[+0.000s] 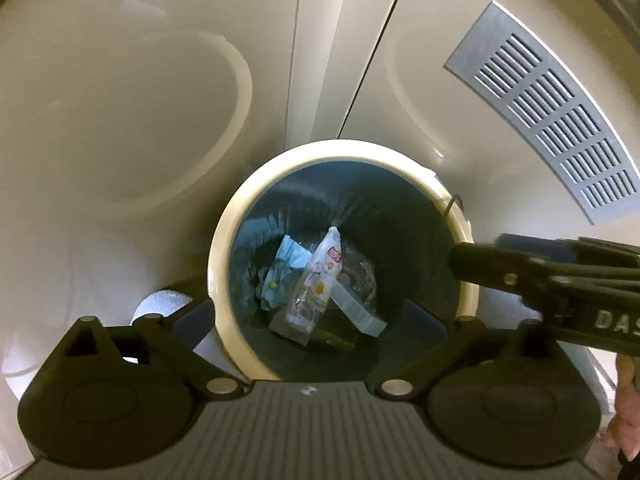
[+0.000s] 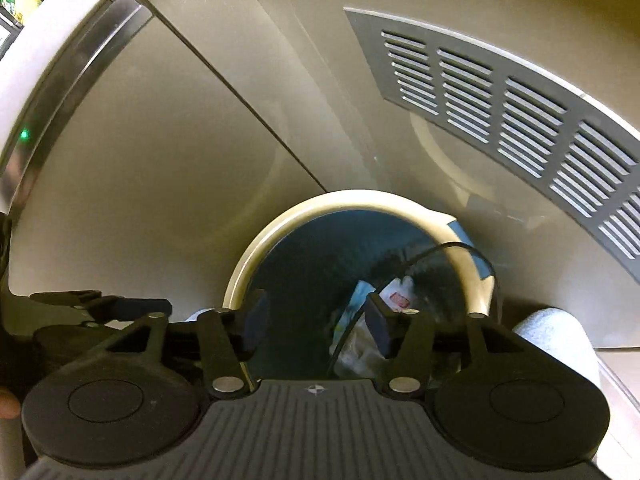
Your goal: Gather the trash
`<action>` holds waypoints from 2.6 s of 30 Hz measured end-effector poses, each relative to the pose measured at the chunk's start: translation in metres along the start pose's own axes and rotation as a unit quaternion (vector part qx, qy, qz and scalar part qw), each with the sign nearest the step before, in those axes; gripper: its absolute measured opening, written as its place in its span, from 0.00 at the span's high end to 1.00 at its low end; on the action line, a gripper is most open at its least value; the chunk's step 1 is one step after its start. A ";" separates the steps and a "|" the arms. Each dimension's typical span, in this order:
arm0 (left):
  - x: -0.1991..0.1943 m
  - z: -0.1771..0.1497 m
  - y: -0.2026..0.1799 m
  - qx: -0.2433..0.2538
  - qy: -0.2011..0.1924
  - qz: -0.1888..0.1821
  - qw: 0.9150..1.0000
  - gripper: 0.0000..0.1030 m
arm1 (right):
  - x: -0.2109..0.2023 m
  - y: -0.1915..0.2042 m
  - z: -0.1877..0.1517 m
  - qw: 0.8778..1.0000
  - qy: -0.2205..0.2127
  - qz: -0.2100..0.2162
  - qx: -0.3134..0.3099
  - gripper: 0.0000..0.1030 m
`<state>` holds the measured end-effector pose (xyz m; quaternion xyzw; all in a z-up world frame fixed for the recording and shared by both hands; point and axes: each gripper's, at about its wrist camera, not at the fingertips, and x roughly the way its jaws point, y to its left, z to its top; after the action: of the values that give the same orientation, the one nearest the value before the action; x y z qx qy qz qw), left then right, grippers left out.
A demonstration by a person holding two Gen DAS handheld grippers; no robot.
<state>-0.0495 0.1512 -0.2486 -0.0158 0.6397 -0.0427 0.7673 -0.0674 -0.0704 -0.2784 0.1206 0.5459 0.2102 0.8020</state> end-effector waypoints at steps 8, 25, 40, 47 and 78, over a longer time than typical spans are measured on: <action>-0.051 -0.024 0.003 -0.014 -0.036 -0.011 0.999 0.00 | -0.063 0.023 -0.021 0.998 -0.027 -0.019 -0.058 0.20; -0.132 -0.083 -0.024 0.013 -0.141 0.013 0.990 0.00 | -0.156 0.059 -0.068 0.972 -0.143 -0.030 -0.184 0.11; -0.159 -0.097 -0.023 0.027 -0.178 0.026 0.983 0.00 | -0.170 0.081 -0.084 0.958 -0.166 -0.049 -0.227 0.10; -0.163 -0.099 -0.023 0.029 -0.182 0.028 0.983 0.00 | -0.170 0.080 -0.084 0.958 -0.166 -0.051 -0.228 0.10; -0.150 -0.095 -0.018 0.024 -0.167 0.026 0.985 0.00 | -0.150 0.075 -0.079 0.967 -0.132 -0.048 -0.213 0.10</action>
<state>-0.1706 0.1493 -0.1177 0.0129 0.5012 -0.0349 0.8645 -0.2035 -0.0774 -0.1529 -0.0525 0.3833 0.2653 0.8832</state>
